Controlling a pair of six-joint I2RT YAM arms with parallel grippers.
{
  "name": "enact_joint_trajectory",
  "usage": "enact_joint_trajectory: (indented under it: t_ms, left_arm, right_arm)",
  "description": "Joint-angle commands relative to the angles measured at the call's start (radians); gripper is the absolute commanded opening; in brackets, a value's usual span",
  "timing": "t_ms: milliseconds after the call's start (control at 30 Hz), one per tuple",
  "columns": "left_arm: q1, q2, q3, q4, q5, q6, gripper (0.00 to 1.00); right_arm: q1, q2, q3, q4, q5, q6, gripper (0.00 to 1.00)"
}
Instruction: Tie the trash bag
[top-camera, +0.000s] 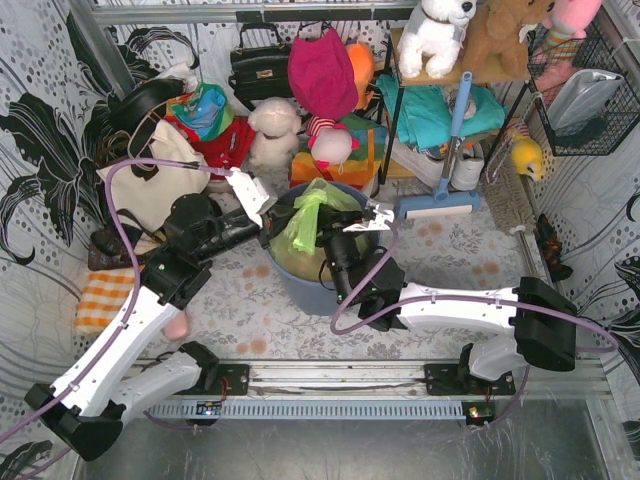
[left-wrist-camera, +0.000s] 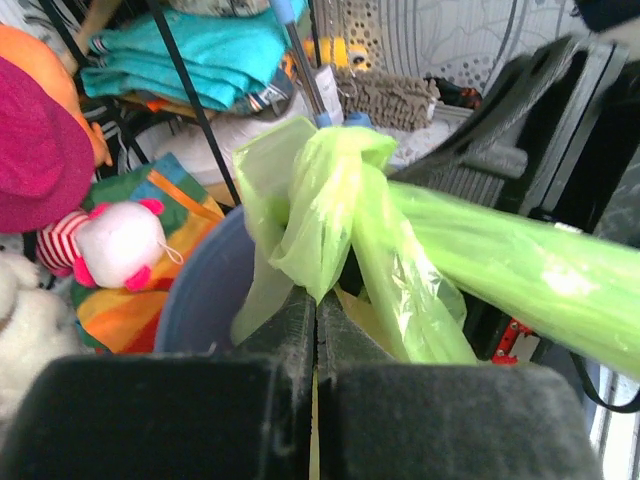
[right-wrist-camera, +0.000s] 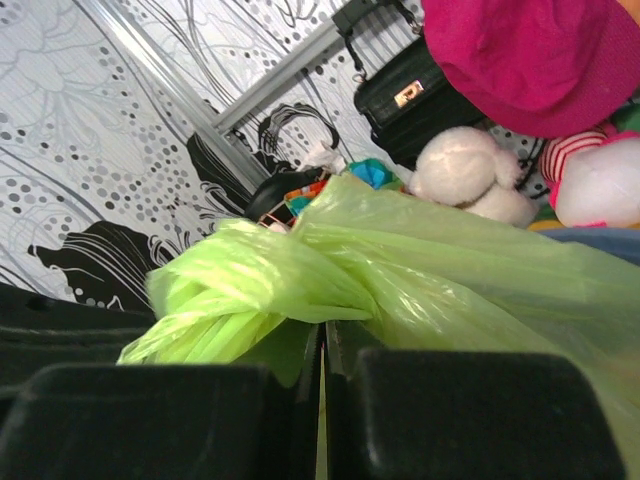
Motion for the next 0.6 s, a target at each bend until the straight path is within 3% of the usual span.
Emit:
enact_joint_trajectory:
  t_ms: [0,233,567]
  left_arm:
    - [0.003,-0.02,-0.013,-0.032,0.066,-0.035,0.0]
    - [0.003,-0.046,-0.035,-0.056,0.086,-0.05,0.0]
    - [0.002,-0.068,-0.049,-0.065,0.211,-0.067,0.0]
  right_arm:
    - [0.005,0.027,0.037,0.207,-0.072,-0.124,0.0]
    - [0.005,0.087,0.044,0.425,-0.189,-0.282,0.0]
    - [0.005,0.175,0.057,0.577,-0.209,-0.472,0.0]
